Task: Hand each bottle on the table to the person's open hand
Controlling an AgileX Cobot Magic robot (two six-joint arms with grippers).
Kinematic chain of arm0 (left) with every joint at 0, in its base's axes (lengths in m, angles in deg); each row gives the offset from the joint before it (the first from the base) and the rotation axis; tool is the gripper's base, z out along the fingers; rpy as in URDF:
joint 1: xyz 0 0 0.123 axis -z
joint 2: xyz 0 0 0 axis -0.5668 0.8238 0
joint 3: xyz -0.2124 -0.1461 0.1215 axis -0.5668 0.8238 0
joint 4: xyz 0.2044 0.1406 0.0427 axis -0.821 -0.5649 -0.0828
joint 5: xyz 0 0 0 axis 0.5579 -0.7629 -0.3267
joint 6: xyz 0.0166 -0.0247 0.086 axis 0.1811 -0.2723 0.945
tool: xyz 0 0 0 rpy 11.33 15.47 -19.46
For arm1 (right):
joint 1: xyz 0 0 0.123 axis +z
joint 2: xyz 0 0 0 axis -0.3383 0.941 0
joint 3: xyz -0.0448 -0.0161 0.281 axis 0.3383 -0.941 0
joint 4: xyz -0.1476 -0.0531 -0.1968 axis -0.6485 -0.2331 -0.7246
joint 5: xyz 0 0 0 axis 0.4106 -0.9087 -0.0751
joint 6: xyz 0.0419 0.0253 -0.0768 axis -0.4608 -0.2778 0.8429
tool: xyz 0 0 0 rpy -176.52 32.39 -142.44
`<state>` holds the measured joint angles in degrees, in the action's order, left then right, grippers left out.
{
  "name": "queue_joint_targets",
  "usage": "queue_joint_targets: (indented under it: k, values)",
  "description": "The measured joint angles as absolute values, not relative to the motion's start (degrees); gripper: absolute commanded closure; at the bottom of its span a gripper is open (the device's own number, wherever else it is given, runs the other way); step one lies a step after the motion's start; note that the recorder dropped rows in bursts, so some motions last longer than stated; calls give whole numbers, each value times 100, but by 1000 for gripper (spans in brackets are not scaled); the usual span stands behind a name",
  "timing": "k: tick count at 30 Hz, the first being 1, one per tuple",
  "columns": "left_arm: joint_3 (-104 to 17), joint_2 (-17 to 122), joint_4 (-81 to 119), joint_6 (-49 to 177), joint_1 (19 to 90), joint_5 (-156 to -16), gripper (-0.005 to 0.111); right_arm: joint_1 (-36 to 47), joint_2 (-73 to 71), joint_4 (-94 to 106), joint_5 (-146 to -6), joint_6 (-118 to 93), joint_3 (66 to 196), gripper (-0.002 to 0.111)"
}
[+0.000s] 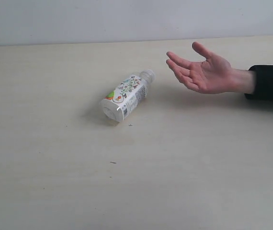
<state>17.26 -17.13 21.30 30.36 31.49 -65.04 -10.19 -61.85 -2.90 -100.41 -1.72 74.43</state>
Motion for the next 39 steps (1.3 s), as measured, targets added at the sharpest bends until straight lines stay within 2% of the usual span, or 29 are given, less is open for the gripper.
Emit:
queue_joint_targets:
  k: [10,18,22,31,36,39]
  values:
    - [1726,-1722,2130,2883,3149,-5122,104,-1019,-6185,-290,-10041,-172,7443,108]
    - [1726,-1722,2019,2273,3149,-4982,105,-1019,-6185,-221,-10041,-172,7443,108]
    - [1707,-1547,869,1803,3149,-5026,107,-1019,-6185,-167,-10041,-172,7443,108]
    - [245,792,-253,933,3149,-5021,107,-1019,-6185,-131,-10041,-172,7443,108]
    - [-1207,2536,-2034,576,3149,-5241,107,-1019,-6185,-131,-10050,-172,7443,108]
    - [-2079,3410,-3750,-60,3149,-5611,107,-1019,-6185,-131,-10050,-172,7443,108]
